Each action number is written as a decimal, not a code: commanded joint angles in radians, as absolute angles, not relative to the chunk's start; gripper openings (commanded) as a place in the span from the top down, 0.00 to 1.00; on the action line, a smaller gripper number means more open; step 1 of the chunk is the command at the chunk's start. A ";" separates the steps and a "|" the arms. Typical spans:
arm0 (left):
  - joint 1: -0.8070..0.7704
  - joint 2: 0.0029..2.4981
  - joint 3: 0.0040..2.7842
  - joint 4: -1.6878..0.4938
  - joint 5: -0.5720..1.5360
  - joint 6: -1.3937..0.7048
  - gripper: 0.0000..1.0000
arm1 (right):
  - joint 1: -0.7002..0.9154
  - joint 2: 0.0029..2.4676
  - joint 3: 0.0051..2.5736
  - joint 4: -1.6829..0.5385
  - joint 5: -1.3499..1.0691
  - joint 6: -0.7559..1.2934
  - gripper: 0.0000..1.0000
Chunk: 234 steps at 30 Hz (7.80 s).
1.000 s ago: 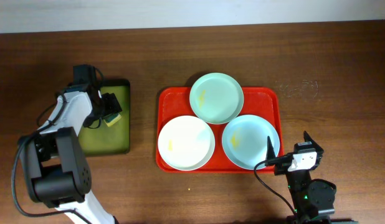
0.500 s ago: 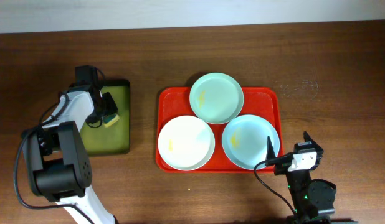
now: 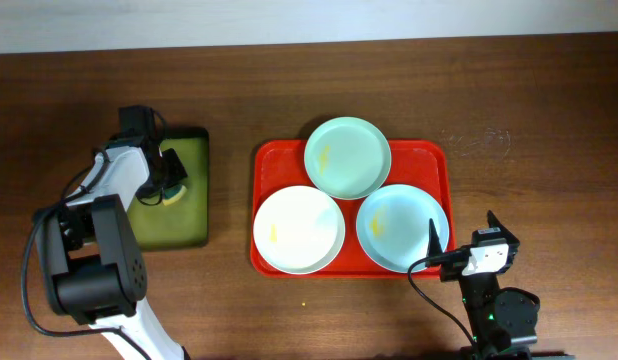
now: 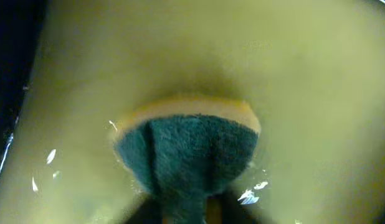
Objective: Clean dirty plates on tray and stack at the side
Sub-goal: 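Lower the left gripper and grasp the green-yellow sponge, then lift the sponge with the left gripper out of the soapy water, then carry the sponge with the left gripper onto the white plate, then reach the right gripper to the white plate rim and grasp it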
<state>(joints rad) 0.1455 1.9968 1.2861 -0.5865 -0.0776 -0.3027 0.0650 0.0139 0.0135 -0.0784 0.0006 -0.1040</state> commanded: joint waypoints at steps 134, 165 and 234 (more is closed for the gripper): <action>-0.630 1.806 1.096 -0.613 0.019 -0.583 0.92 | 0.059 0.007 0.006 -0.081 0.012 -0.093 0.01; -0.175 1.466 1.388 -1.079 -0.004 -0.500 0.00 | 0.059 0.007 0.006 0.451 -0.590 0.414 0.01; -0.176 1.466 1.388 -1.109 0.030 -0.494 0.25 | 0.500 1.876 1.102 -0.609 -0.228 0.356 0.74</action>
<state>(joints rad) -0.1780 1.4578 1.3857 -1.1004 0.0051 -0.5117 0.4885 1.8637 1.1088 -0.6094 -0.2279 0.3588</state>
